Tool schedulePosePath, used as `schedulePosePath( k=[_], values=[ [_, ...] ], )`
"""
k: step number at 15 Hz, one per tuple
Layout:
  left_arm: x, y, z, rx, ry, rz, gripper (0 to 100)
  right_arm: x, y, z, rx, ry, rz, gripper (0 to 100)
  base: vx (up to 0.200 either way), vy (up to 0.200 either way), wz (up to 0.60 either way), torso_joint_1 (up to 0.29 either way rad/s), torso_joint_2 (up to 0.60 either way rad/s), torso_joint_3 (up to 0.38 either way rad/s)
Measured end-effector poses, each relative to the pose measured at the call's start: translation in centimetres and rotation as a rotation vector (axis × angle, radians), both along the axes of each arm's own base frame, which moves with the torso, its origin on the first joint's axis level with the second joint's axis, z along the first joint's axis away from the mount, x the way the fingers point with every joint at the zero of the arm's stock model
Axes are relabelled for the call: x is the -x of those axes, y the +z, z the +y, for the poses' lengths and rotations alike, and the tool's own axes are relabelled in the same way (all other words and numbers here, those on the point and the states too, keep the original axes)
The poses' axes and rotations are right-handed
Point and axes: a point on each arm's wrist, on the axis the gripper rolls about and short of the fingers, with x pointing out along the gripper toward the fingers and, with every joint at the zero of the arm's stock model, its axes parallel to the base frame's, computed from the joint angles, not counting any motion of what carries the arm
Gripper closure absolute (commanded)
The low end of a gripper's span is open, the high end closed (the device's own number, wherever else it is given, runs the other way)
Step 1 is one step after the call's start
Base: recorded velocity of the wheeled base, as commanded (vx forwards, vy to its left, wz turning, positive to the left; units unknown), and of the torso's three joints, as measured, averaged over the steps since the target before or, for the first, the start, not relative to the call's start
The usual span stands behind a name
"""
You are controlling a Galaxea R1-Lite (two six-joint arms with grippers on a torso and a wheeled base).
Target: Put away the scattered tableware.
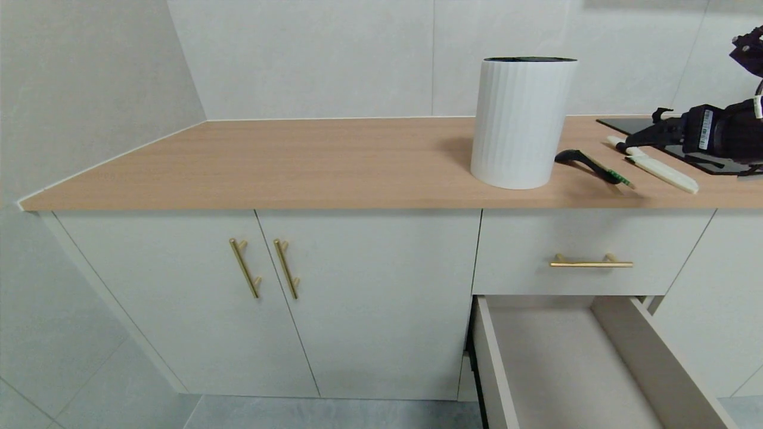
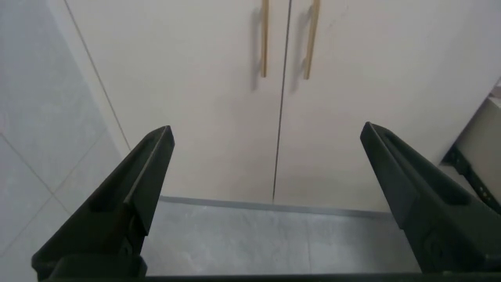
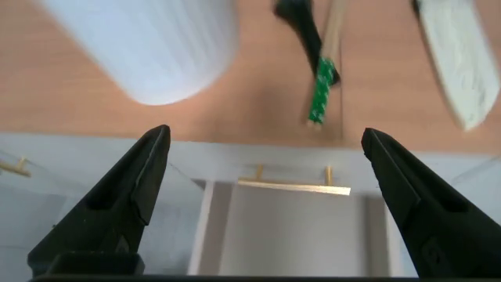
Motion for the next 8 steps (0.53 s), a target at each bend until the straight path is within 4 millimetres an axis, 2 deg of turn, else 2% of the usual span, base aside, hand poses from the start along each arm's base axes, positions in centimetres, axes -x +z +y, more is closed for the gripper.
schedulePosePath(
  k=[3,6,8],
  values=[
    [0.0,0.0,0.0,0.000,0.000,0.000,0,-2.3,-0.7,-0.1,0.006,-0.071,0.036,0,0.000,0.000,0.00,0.000,0.00,0.000],
    [0.0,0.0,0.0,0.000,0.000,0.000,0,-5.1,-2.2,-0.1,0.015,-0.112,0.078,0,0.000,0.000,0.00,0.000,0.00,0.000],
    [0.0,0.0,0.0,0.000,0.000,0.000,0,-6.3,-3.1,0.0,0.023,-0.134,0.100,0,0.000,0.000,0.00,0.000,0.00,0.000]
  ],
)
